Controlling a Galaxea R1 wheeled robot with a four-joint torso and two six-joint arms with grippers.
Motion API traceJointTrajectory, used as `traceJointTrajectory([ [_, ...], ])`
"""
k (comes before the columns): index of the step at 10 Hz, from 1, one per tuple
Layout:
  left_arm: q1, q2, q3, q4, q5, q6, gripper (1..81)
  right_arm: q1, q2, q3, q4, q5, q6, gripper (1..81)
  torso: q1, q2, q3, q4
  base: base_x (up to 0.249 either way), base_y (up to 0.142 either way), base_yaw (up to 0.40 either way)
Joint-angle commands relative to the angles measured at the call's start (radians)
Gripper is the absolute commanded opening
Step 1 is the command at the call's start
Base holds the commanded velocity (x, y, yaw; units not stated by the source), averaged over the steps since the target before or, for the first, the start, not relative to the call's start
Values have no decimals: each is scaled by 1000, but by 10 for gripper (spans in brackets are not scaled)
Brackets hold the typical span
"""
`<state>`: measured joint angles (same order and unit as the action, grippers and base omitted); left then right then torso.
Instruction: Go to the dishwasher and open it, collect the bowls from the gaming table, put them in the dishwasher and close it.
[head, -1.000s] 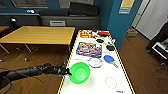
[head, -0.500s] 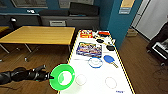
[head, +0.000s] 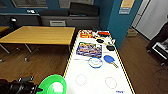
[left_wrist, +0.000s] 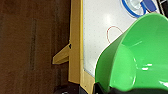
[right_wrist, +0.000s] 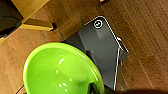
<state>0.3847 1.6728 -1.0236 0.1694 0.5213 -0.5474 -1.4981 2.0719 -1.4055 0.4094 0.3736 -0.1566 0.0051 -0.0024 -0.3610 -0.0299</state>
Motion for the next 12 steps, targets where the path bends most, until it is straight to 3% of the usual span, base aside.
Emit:
traceJointTrajectory([
  [1, 249, -24, -21, 7, -202, 170, 10, 0, -48, -1, -20, -76, 3, 10, 0, 0, 0, 0, 0, 0, 0],
  [3, 400, 32, -110, 6, -306, 216, 10, -3, -46, -15, -20, -76, 3, 10, 0, 0, 0, 0, 0, 0, 0],
  [4, 441, 46, -132, 7, -339, 221, 10, -3, -48, -15, -21, -76, 3, 10, 0, 0, 47, 0, 0, 0, 0],
  [5, 483, 58, -142, 7, -369, 239, 10, -3, -46, -15, -21, -76, 3, 10, 0, 0, 65, 0, 0, 0, 0],
  [9, 578, 156, -234, 7, -379, 253, 10, -5, -40, -19, -23, -76, 2, 10, -1, 0, 153, 0, 0, 0, 0],
  [10, 604, 194, -281, 7, -386, 256, 10, -3, -36, -25, -24, -76, 2, 10, -1, 0, 234, 0, 0, 0, 0],
  [11, 627, 222, -314, 7, -400, 261, 10, -3, -27, -35, -24, -76, 0, 10, -1, 0, 197, 0, 0, 0, 0],
  [12, 647, 239, -334, 7, -403, 262, 10, -3, -19, -42, -24, -76, -1, 10, -1, 0, 219, 0, 0, 0, 0],
])
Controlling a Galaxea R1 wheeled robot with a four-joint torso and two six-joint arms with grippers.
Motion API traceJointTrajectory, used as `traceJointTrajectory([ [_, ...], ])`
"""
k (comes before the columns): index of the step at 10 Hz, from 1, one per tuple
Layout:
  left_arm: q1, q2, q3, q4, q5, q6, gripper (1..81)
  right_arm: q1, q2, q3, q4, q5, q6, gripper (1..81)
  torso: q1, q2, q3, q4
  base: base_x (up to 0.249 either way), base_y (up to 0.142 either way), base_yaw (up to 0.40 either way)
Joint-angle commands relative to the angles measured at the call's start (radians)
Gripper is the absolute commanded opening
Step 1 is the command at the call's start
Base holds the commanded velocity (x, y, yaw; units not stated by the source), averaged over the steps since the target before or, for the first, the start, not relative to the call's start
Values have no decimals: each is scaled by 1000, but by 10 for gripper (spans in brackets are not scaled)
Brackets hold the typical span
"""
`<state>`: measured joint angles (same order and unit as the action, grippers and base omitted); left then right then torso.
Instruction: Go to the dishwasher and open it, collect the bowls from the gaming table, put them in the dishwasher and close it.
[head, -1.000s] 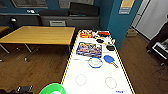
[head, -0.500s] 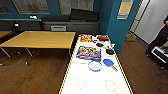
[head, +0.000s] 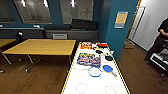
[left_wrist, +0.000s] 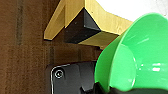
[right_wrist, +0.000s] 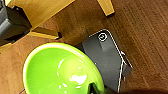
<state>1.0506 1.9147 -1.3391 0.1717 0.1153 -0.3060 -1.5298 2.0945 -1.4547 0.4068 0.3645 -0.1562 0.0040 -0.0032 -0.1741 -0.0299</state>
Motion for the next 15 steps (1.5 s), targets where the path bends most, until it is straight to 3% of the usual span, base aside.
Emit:
traceJointTrajectory([
  [1, -7, 11, -34, 8, 3, 22, 10, 29, -38, 2, -22, -67, -2, 10, 0, 0, 55, 0, 0, 0, 0],
  [2, 8, 24, -46, 17, 0, 25, 10, 30, -38, 2, -22, -67, -2, 10, 0, 0, 80, 0, 0, 0, 0],
  [3, 21, 40, -64, 19, 0, 25, 10, 30, -38, 2, -20, -67, 0, 10, -1, 0, 44, 0, 0, 0, 0],
  [5, 42, 77, -117, 17, -16, 25, 10, 29, -35, -5, -20, -67, -2, 10, -2, -2, 65, 0, 0, 0, 0],
  [8, 108, 156, -210, 19, -36, 27, 10, 24, 11, -57, -23, -71, -8, 10, -3, -2, 63, 0, 0, 0, 0],
  [15, 225, 320, -392, 60, -80, 28, 10, -22, 142, -209, -23, -71, -9, 10, -4, -3, 64, 0, -52, 0, 0],
])
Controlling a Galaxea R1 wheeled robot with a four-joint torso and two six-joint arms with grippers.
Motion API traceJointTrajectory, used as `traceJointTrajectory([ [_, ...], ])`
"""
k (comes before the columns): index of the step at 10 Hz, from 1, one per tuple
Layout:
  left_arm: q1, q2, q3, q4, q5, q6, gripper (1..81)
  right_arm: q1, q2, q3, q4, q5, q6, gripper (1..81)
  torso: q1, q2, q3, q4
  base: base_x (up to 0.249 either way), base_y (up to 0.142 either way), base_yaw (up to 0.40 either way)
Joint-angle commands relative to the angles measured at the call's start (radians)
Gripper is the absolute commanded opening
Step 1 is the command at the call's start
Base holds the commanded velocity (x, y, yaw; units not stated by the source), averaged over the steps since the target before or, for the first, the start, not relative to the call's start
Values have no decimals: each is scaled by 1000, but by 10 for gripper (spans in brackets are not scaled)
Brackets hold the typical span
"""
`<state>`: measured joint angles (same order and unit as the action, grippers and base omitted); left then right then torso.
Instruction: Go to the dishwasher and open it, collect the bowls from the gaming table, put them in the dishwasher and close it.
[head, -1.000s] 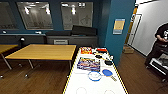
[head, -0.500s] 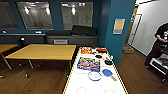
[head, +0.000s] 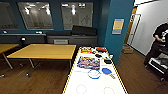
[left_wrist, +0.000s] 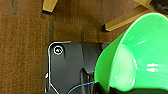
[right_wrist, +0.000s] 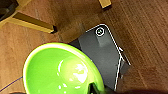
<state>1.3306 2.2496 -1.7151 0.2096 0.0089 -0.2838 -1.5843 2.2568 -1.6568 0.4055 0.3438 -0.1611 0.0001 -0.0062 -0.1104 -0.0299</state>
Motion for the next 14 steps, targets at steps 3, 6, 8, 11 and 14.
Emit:
traceJointTrajectory([
  [3, -9, 44, -97, 27, -21, 6, 10, 22, 6, -38, -21, -51, -5, 10, 0, 0, 0, 0, -109, 0, 0],
  [6, 20, 93, -161, 40, -23, 8, 10, 11, 34, -72, -28, -52, -6, 10, 0, 0, 0, 0, -110, 0, 0],
  [8, 28, 116, -195, 40, -23, 11, 10, 8, 48, -95, -37, -52, -3, 10, 0, 0, 0, 0, -115, 0, 0],
  [11, 34, 108, -215, 40, -24, 12, 10, 8, 22, -104, -36, -54, 6, 10, 0, 0, 0, 0, -116, 0, 0],
  [14, 51, 93, -256, 39, -23, 12, 10, 8, 11, -104, -37, -57, 6, 10, 0, 0, 0, 0, -116, 0, 0],
])
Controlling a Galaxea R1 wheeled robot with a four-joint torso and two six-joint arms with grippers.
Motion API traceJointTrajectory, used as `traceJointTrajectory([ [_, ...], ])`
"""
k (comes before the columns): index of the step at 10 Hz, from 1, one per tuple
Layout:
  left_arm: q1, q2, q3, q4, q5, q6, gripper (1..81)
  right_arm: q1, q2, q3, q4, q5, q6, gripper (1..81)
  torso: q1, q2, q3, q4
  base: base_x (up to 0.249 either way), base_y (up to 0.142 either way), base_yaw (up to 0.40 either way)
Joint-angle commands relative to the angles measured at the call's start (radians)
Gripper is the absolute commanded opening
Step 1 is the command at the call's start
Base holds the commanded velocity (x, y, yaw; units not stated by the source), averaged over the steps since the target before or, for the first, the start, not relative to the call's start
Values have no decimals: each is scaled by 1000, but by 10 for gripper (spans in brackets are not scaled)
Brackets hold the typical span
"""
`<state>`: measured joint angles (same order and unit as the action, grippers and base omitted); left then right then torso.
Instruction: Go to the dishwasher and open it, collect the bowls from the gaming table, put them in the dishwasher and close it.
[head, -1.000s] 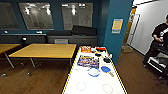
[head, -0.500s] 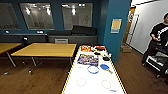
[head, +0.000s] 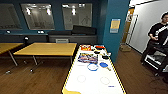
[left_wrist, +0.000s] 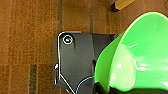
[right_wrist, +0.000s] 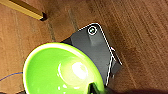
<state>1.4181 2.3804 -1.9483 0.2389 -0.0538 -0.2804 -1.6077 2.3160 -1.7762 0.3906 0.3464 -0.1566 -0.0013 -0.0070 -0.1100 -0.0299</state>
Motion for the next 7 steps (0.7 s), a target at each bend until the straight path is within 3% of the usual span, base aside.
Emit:
traceJointTrajectory([
  [1, -31, -27, -58, 10, 40, 9, 10, 33, -47, 15, -24, -63, 2, 10, 1, 0, 0, 0, -115, 0, 0],
  [5, -6, 56, -213, 11, 42, 9, 10, 36, -39, 14, -29, -70, 0, 10, 1, 0, 0, 0, -116, 0, 0],
  [7, -4, 68, -230, 11, 42, 10, 10, 39, -37, 12, -29, -75, 0, 10, 1, -1, 34, 0, -115, 0, 0],
])
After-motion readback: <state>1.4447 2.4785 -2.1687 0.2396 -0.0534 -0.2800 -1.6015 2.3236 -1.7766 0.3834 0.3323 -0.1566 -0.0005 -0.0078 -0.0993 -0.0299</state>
